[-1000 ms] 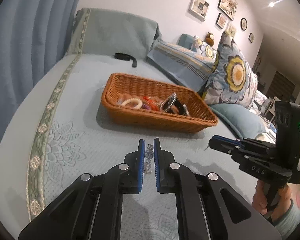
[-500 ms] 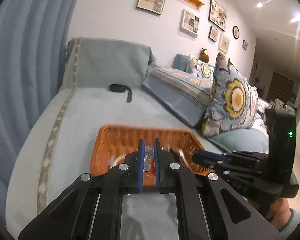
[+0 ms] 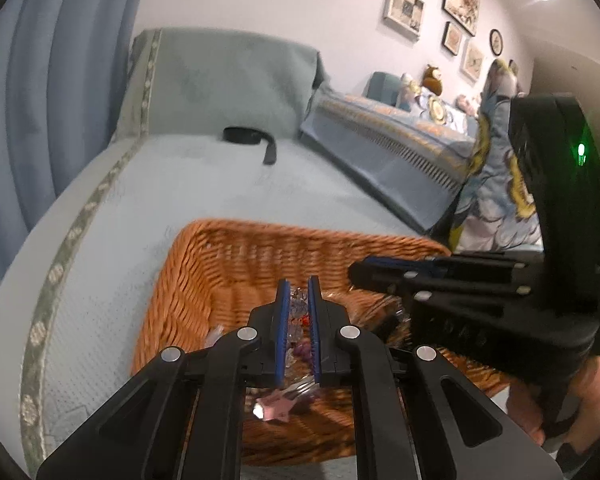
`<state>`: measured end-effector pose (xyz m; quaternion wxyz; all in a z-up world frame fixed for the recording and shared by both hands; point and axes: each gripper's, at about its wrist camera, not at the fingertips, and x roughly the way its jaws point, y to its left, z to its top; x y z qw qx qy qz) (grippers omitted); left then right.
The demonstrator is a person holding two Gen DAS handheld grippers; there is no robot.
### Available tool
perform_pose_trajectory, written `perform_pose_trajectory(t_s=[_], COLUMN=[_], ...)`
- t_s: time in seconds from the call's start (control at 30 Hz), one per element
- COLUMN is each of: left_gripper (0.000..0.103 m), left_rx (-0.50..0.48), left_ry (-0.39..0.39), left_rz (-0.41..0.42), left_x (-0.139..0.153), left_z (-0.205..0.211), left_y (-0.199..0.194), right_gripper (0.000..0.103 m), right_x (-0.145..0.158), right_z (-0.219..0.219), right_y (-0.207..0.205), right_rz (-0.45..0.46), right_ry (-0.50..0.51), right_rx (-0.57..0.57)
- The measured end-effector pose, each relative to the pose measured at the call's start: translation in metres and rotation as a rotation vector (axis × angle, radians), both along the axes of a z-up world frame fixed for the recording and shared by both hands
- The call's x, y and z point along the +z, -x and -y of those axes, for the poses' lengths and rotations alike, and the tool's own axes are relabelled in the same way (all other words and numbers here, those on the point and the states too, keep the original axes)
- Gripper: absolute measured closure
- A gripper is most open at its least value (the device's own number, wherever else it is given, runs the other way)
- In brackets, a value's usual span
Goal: Organize jewelry
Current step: 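Carry the charm bracelet and ring into the basket and open both tools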
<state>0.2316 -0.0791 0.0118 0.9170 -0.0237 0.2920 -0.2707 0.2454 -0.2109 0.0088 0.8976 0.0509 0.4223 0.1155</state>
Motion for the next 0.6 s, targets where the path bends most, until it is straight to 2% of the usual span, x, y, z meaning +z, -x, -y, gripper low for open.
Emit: perform_pose_trajectory(t_s=[0.13, 0.17, 0.2, 0.27, 0.3, 0.33, 0.47, 0.53, 0.6], left_gripper=[0.093, 0.083, 0.077, 0.073, 0.068, 0.066, 0.064, 0.059, 0.049], left_rx=[0.035, 0.038, 0.046, 0.050, 0.049, 0.052, 0.065, 0.076, 0.089], left_ry=[0.042, 0.049, 0.050, 0.047, 0.053, 0.057, 0.048, 0.033, 0.031], left_rz=[-0.032, -0.034, -0.029, -0.013, -0.012, -0.011, 0.008, 0.036, 0.062], left_x=[-0.007, -0.007, -0.006, -0.002, 0.001, 0.002, 0.012, 0.019, 0.025], left_z=[-0.012, -0.015, -0.017, -0.021, -0.025, -0.026, -0.035, -0.041, -0.047], left_y=[-0.004, -0.004, -0.002, 0.005, 0.010, 0.013, 0.035, 0.056, 0.077], right_gripper=[0.093, 0.093, 0.090, 0.079, 0.068, 0.061, 0.061, 0.061, 0.061], right_x=[-0.006, -0.006, -0.006, -0.002, 0.000, 0.003, 0.019, 0.027, 0.034], right_z=[0.002, 0.003, 0.004, 0.006, 0.007, 0.008, 0.009, 0.008, 0.008], right_y=[-0.004, -0.004, -0.003, 0.002, 0.006, 0.009, 0.035, 0.057, 0.089], right_rz=[-0.024, -0.027, -0.029, -0.022, -0.014, -0.007, 0.025, 0.060, 0.105], right_ry=[-0.017, -0.022, -0.029, -0.035, -0.037, -0.037, -0.040, -0.039, -0.038], right_rx=[-0.003, -0.005, -0.008, -0.017, -0.022, -0.025, -0.024, -0.023, -0.027])
